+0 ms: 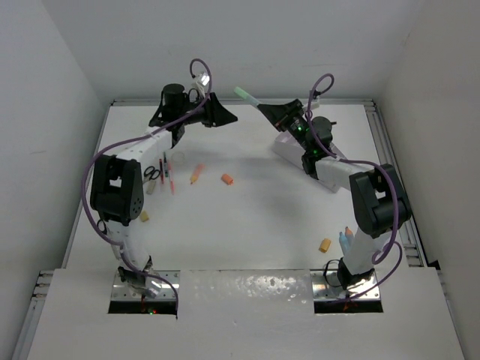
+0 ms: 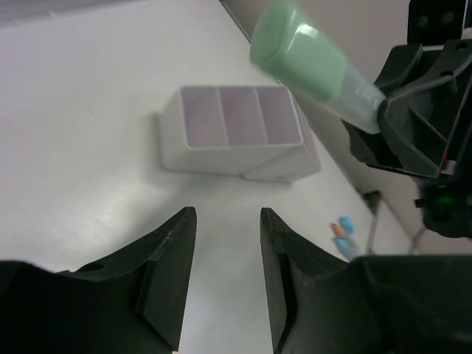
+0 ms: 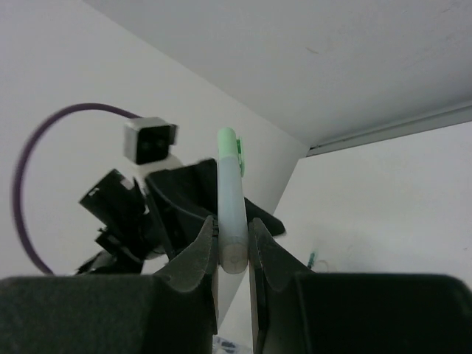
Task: Sort the stationery into containers
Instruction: Close the pen cap on the pen.
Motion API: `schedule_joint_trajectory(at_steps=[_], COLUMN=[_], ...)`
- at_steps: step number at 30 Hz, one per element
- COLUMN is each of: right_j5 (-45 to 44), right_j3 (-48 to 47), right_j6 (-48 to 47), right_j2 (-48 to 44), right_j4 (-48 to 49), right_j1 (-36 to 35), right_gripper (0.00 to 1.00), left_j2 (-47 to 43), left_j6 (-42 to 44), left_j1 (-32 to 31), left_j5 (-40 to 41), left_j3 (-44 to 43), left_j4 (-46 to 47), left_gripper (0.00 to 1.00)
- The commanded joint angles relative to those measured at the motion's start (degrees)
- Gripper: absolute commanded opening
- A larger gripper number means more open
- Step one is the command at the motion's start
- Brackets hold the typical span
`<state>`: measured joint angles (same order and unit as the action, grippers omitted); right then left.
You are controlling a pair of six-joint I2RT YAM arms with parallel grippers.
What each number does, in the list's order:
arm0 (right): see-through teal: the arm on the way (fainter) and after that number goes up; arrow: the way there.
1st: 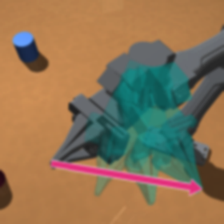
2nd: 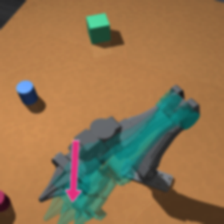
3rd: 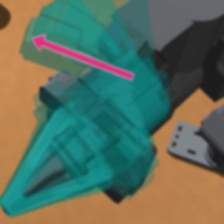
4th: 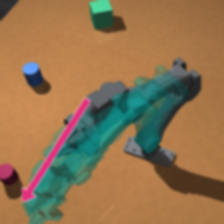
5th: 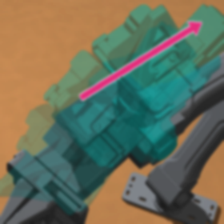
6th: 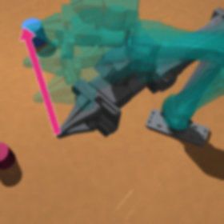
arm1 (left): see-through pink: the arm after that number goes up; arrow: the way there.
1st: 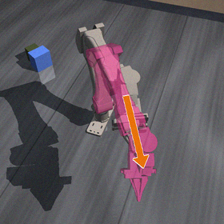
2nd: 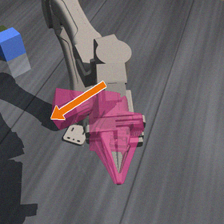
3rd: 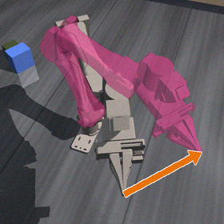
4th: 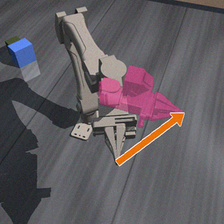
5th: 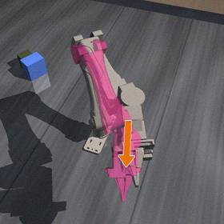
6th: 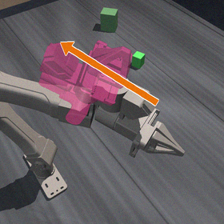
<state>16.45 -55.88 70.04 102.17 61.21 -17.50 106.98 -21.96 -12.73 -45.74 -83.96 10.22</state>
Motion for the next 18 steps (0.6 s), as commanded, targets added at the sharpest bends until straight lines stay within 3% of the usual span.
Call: schedule_joint_trajectory(at_steps=[1, 11, 18], right_j5=[-1.3, -3.0, -3.1], right_j3=[-0.4, -1.7, -1.5], right_j6=[-1.5, -1.5, -2.5], right_j2=[-2.8, -0.7, -1.4], right_j4=[4.4, 7.9, 6.7], right_j1=[-0.7, -2.2, -3.2], right_gripper=[0.00, 0.00, 0.00], left_j2=[-1.8, -1.7, -1.3], left_j6=[-14.5, -26.1, -27.4], left_j1=[-1.7, -4.8, -4.8], left_j5=[-7.9, -5.2, -1.4], left_j3=[0.4, 3.5, 4.2], left_j4=[9.2, 26.1, 27.3], left_gripper=[0.38, 0.49, 0.50])
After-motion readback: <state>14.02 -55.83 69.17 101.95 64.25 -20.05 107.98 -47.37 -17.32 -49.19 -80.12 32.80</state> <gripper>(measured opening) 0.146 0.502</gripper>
